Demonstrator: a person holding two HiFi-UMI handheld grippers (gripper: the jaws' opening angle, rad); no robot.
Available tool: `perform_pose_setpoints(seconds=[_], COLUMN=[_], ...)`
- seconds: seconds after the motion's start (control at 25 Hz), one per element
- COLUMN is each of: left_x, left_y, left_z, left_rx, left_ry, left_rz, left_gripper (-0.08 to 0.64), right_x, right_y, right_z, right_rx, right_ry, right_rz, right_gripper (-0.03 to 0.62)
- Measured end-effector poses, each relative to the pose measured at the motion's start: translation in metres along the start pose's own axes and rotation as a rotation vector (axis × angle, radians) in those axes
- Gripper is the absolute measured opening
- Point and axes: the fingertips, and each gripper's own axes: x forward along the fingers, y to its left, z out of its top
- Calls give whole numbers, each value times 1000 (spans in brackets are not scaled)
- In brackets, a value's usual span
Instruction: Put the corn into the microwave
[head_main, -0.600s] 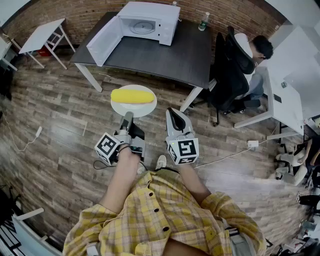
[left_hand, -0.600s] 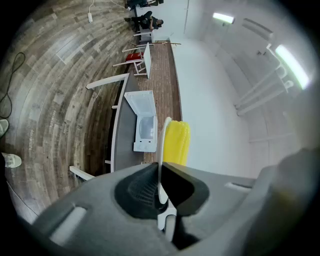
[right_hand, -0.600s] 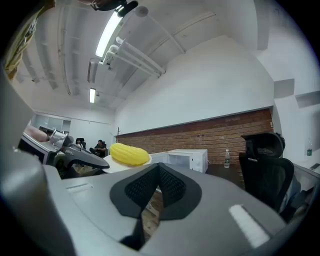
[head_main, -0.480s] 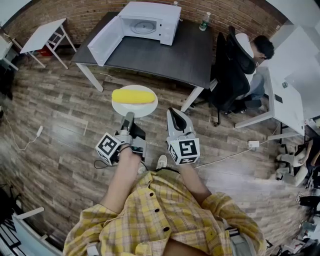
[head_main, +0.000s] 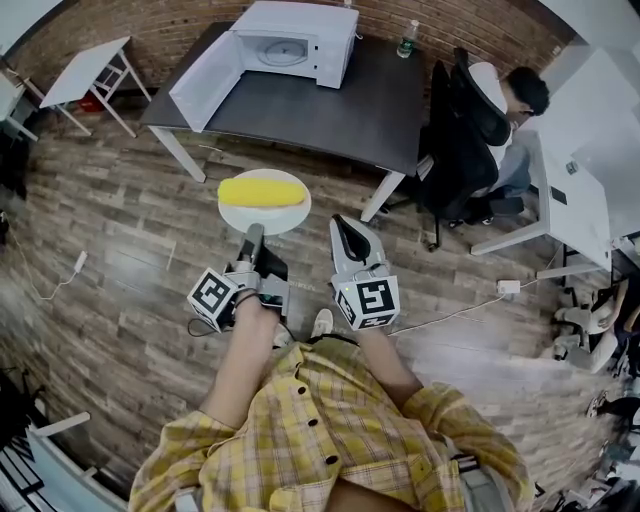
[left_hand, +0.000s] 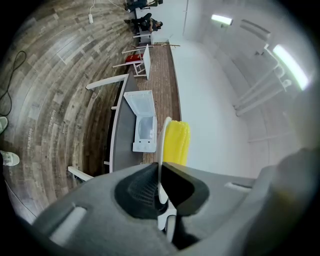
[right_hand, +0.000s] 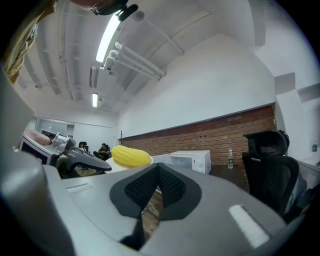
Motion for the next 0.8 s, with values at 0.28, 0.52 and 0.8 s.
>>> perform_pose_setpoints(seconds=[0.28, 0.52, 0.8], left_x=[6, 15, 36], left_y=[-1, -1, 8], left_z=[-9, -20, -16], left_rx=[-10, -8, -1], left_ry=[-20, -41, -34], left_rz=[-23, -26, -24], left_gripper=[17, 17, 17], right_x=[0, 4, 22], right_y=[-15, -35, -50], right_z=[-1, -3, -8], right_rx=[-15, -3, -3], right_ry=[-14, -15, -11], right_rz=[7, 7, -6], right_gripper=[5, 5, 5])
